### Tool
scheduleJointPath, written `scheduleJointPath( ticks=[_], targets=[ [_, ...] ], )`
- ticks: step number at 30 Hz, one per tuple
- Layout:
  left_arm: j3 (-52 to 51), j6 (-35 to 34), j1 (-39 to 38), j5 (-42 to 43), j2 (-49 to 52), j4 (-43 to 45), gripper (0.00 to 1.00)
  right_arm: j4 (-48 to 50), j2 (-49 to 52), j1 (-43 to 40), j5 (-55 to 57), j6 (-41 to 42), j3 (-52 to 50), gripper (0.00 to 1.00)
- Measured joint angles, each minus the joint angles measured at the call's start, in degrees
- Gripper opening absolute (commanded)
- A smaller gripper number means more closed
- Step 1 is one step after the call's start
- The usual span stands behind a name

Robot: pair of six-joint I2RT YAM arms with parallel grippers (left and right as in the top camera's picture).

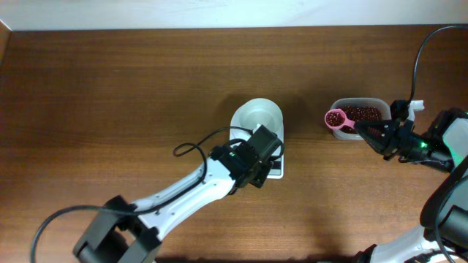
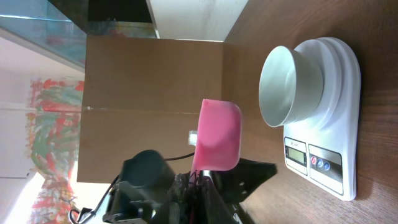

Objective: Scoop and weigh 50g on scale

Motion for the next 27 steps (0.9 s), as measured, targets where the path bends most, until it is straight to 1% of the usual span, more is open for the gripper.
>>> scheduleJointPath(
  ticks=[6, 11, 14, 27],
  targets=[
    [0.0, 2.4, 0.0, 0.0, 3.1, 3.5, 0.0, 0.0, 0.0, 0.0, 0.0, 0.0, 0.0, 0.04],
    [0.1, 8.9, 0.0, 0.7, 4.4, 5.3, 0.0, 0.0, 0.0, 0.0, 0.0, 0.0, 0.0, 0.04],
    [0.1, 11.4, 0.0, 0.7, 6.4, 5.8, 0.0, 0.0, 0.0, 0.0, 0.0, 0.0, 0.0, 0.04],
    [0.1, 17.5, 0.0, 2.4, 7.0, 7.6, 0.0, 0.0, 0.0, 0.0, 0.0, 0.0, 0.0, 0.04]
  ],
)
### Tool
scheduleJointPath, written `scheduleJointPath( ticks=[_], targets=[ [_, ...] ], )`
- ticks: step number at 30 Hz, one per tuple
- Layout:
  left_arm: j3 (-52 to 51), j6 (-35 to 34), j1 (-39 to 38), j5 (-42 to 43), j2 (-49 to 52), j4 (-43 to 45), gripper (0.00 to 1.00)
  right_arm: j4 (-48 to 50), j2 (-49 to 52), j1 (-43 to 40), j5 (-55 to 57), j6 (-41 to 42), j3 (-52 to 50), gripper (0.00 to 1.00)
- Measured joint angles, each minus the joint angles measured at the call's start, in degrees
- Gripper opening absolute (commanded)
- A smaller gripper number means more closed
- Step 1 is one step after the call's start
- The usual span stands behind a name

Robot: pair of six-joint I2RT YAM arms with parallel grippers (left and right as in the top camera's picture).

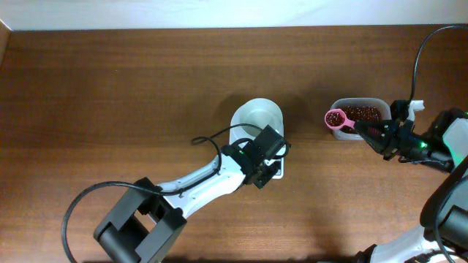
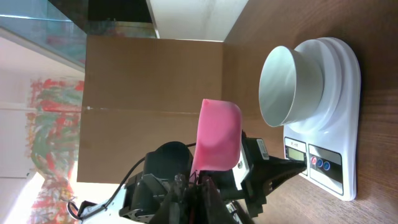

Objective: Scoop and weigh 50g on scale

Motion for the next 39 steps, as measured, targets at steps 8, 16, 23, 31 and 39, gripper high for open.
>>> scheduleJointPath(
  ticks=[8, 16, 23, 31, 39],
  targets=[
    [0.0, 1.5, 0.0, 0.2, 0.9, 1.1, 0.0, 0.0, 0.0, 0.0, 0.0, 0.0, 0.0, 0.04],
    [0.0, 2.3, 0.0, 0.2, 0.9, 1.6, 0.0, 0.0, 0.0, 0.0, 0.0, 0.0, 0.0, 0.04],
    [0.0, 2.9, 0.0, 0.2, 1.1, 2.1, 0.0, 0.0, 0.0, 0.0, 0.0, 0.0, 0.0, 0.04],
    [0.0, 3.0, 1.3, 0.4, 1.7, 3.1, 0.0, 0.0, 0.0, 0.0, 0.0, 0.0, 0.0, 0.04],
    [0.0, 4.5, 1.9, 1.0, 1.7, 3.2, 0.0, 0.0, 0.0, 0.0, 0.0, 0.0, 0.0, 0.04]
  ],
)
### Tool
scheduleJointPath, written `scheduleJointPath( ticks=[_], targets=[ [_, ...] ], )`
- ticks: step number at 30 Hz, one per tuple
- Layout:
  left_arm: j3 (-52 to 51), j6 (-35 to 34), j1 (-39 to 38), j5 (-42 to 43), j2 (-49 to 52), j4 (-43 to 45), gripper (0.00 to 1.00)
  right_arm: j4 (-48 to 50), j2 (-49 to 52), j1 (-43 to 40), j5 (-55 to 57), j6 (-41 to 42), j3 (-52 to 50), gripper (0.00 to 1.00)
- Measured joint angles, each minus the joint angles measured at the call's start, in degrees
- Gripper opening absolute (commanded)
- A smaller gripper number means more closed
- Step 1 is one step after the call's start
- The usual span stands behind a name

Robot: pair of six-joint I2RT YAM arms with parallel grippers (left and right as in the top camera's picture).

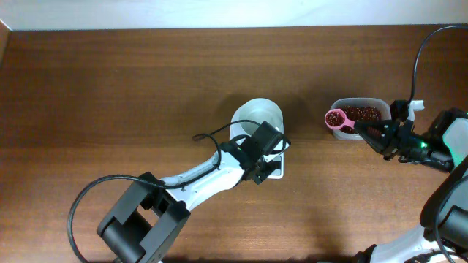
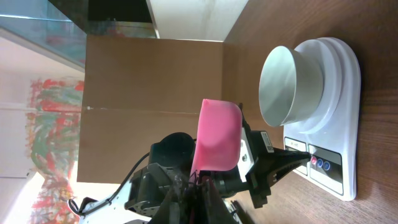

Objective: Scoop and weigh 50g on scale

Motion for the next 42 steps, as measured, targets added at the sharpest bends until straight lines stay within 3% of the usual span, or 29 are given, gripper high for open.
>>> scheduleJointPath(
  ticks=[42],
  targets=[
    [0.1, 2.7, 0.0, 1.6, 0.7, -0.4, 0.0, 0.0, 0.0, 0.0, 0.0, 0.0, 0.0, 0.04]
  ],
)
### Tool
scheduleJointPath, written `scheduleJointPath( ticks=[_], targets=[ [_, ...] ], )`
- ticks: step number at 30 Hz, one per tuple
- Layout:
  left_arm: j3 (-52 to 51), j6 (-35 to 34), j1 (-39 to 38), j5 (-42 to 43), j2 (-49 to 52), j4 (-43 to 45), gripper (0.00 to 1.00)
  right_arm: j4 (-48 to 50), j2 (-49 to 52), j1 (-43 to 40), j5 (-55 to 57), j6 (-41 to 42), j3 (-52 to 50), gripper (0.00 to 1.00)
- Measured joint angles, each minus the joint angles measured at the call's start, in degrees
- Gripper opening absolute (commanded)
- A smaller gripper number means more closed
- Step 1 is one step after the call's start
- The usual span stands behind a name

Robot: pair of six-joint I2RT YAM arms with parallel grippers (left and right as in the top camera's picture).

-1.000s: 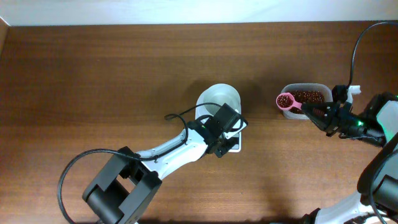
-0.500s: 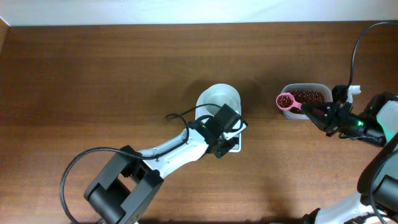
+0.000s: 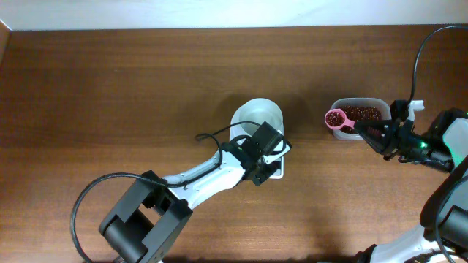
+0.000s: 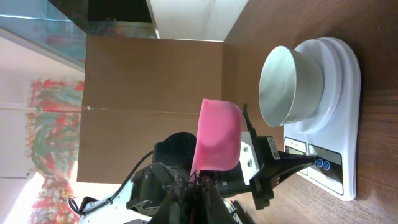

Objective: Scoop and weigh 50g on scale

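Note:
A white bowl (image 3: 257, 117) stands on the white scale (image 3: 278, 174) at mid-table; the overhead view shows nothing in the bowl. My left gripper (image 3: 275, 155) lies over the scale's front panel. In the right wrist view its shut fingers (image 4: 292, 165) taper to a tip at the panel's buttons (image 4: 323, 164). My right gripper (image 3: 369, 134) is shut on the handle of a pink scoop (image 3: 336, 118) filled with red beans. The scoop hangs level by the left edge of the bean container (image 3: 363, 112). The scoop's underside (image 4: 217, 134) fills the middle of the wrist view.
The left arm and its black cable (image 3: 208, 139) stretch from the table's lower left to the scale. The right arm's cable (image 3: 417, 58) hangs at the right edge. Brown table (image 3: 110, 88) lies all around.
The left fingertip has shifted slightly along the scale's panel and now covers the red button seen before. The right gripper and scoop have not moved.
At first the left gripper hovered by the scale's front, with the whole panel showing in the wrist view. Then its tip was by the display, then by the buttons, and now on them. The right gripper held the full scoop still beside the container throughout.

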Motion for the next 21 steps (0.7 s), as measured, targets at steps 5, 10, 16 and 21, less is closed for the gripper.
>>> scheduleJointPath(
  ticks=[5, 10, 16, 21],
  targets=[
    [0.0, 0.0, 0.0, 0.0, 0.1, 0.4, 0.0, 0.0, 0.0, 0.0, 0.0, 0.0, 0.0, 0.04],
    [0.0, 0.0, 0.0, 0.0, 0.1, 0.4, 0.0, 0.0, 0.0, 0.0, 0.0, 0.0, 0.0, 0.04],
    [0.1, 0.0, 0.1, 0.0, 0.2, 0.6, 0.0, 0.0, 0.0, 0.0, 0.0, 0.0, 0.0, 0.04],
    [0.1, 0.0, 0.1, 0.0, 0.2, 0.6, 0.0, 0.0, 0.0, 0.0, 0.0, 0.0, 0.0, 0.04]
  ],
)
